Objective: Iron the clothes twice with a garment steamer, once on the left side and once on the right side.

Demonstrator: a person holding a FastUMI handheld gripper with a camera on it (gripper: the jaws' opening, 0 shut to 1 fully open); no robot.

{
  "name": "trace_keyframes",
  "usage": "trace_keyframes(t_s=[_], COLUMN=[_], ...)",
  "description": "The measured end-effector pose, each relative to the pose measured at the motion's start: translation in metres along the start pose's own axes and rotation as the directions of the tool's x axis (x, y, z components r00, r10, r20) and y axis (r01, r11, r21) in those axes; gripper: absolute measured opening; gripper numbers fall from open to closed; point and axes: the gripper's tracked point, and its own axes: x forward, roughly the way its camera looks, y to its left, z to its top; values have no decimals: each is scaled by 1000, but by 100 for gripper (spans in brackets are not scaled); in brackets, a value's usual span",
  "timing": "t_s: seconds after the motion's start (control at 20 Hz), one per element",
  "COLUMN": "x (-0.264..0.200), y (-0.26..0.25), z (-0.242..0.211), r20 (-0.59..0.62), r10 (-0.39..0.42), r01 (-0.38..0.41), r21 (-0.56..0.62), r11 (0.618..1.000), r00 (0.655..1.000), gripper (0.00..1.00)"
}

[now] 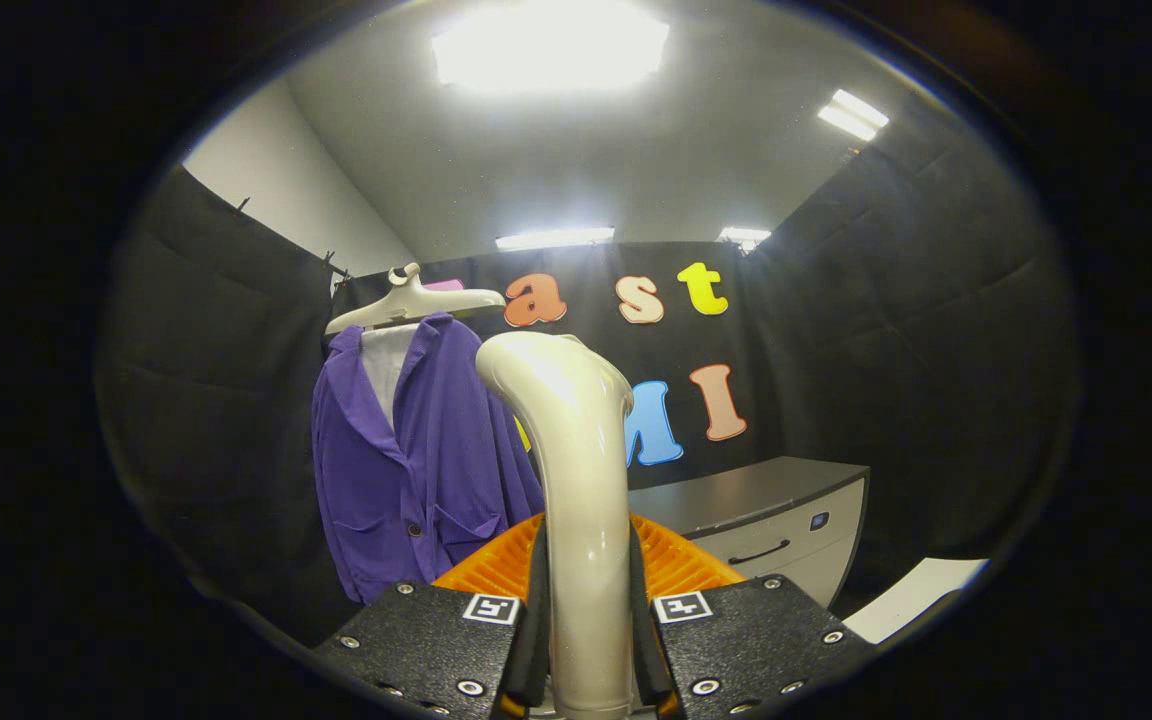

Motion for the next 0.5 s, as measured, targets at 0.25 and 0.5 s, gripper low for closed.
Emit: trace_keyframes(t_s=[0.25, 0.5], x=[1, 5], y=[1, 2], z=[2, 2], r20=[5, 9], r10=[-1, -7], r01=[1, 7], r21=[1, 9], r11=[1000, 1000], r00=[1000, 1000], gripper=[34, 34])
